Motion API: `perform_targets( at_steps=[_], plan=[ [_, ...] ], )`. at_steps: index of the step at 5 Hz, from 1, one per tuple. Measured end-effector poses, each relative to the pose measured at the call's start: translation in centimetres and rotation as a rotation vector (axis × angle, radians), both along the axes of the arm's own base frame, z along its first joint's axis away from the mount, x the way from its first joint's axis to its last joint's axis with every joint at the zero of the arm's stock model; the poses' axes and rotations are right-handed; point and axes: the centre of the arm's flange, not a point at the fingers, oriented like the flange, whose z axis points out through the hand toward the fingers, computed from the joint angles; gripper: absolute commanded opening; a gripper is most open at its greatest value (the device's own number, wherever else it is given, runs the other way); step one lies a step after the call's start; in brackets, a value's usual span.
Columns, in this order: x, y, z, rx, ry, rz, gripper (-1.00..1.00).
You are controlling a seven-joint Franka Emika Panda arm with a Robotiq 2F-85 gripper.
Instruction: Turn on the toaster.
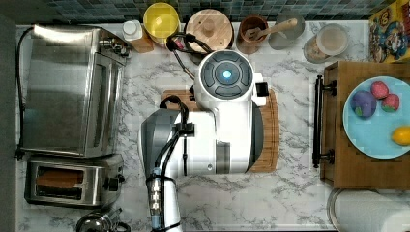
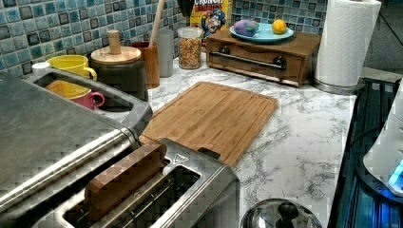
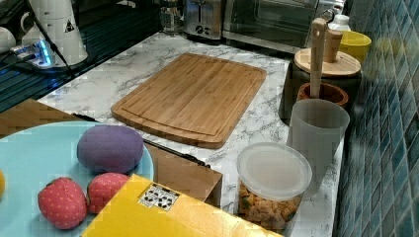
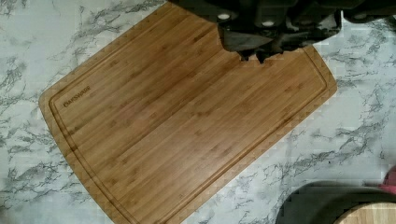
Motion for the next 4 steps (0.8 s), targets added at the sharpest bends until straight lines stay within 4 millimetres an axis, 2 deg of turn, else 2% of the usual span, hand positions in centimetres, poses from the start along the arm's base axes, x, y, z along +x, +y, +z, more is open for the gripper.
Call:
perform_targets(
  at_steps=[4],
  plan=[
    [-0.52,0.08,-0.64,0.004,-0.024,0.001,-1.00]
  ],
)
